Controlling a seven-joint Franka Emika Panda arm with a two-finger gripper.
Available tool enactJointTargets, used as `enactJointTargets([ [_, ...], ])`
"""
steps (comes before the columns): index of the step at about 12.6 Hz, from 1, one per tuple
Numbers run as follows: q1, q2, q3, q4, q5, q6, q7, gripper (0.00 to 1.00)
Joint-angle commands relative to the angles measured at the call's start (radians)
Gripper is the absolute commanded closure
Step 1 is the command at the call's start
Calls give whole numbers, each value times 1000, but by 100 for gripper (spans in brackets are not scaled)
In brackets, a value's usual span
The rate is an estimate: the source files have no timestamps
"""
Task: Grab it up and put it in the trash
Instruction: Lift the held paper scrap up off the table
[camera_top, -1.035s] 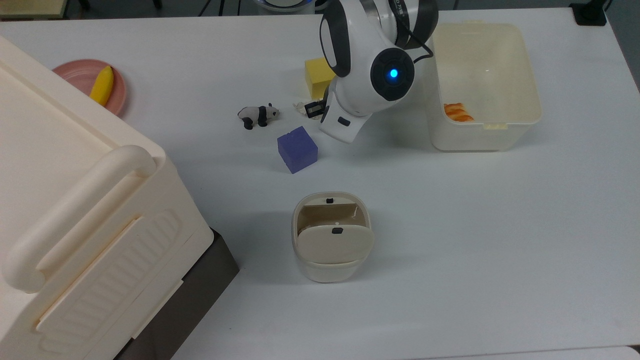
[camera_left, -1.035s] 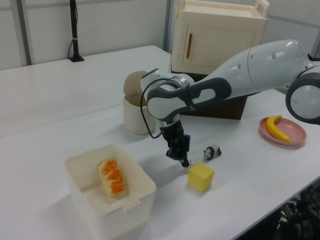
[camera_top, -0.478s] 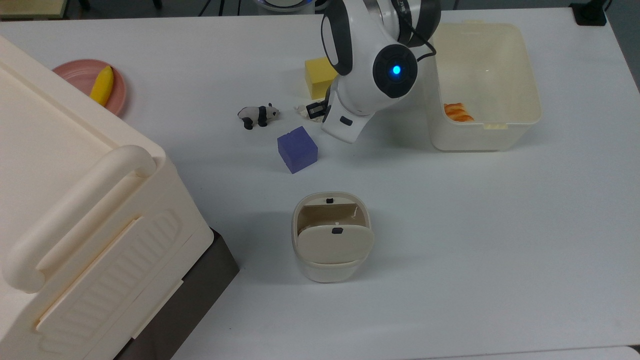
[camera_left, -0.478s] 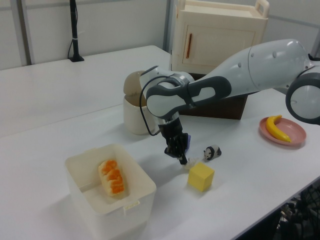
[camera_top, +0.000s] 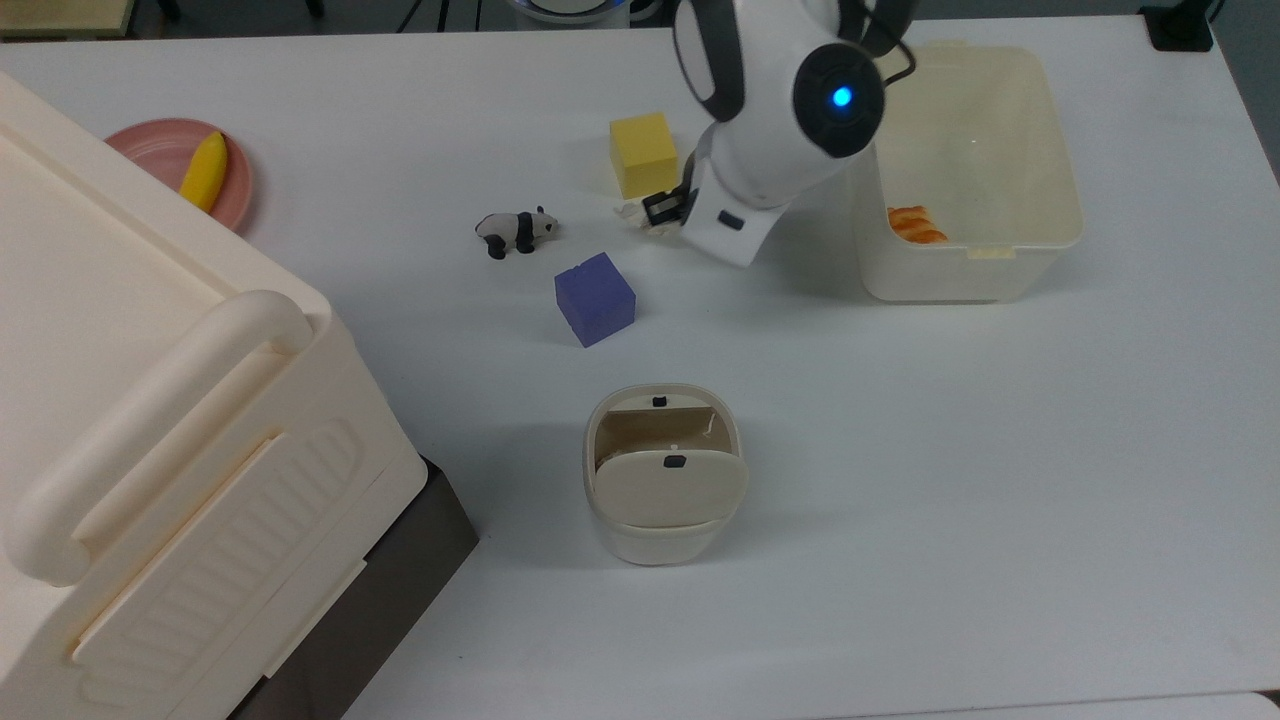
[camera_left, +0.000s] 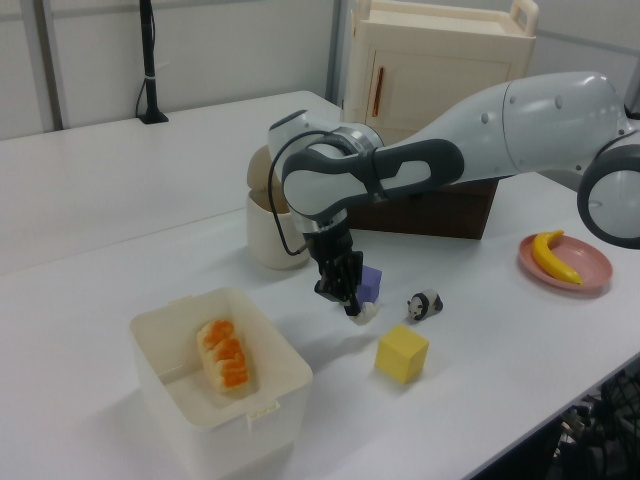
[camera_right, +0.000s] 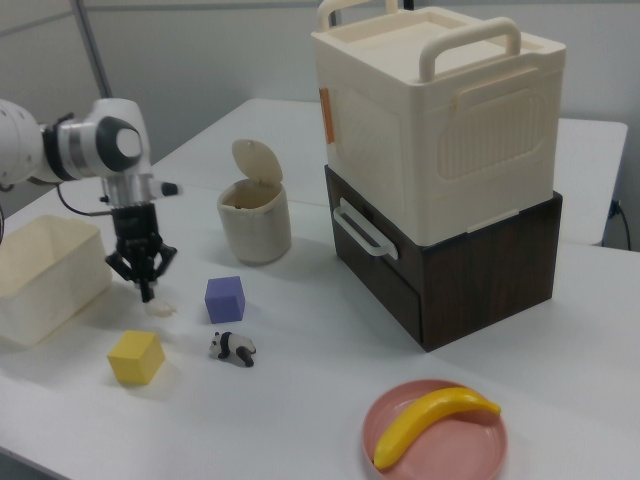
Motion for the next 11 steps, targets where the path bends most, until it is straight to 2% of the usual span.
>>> enactJointTargets([
  [1,7,-82,51,70,2,-116,36,100],
  [4,-1,-133,56,115,-7,-127,79,100],
  [7,-11,-136,43,187,-19,-116,116,100],
  [9,-37,-134,43,224,-66,-54,131,100],
  [11,-56,-136,43,247,-68,1,130,100],
])
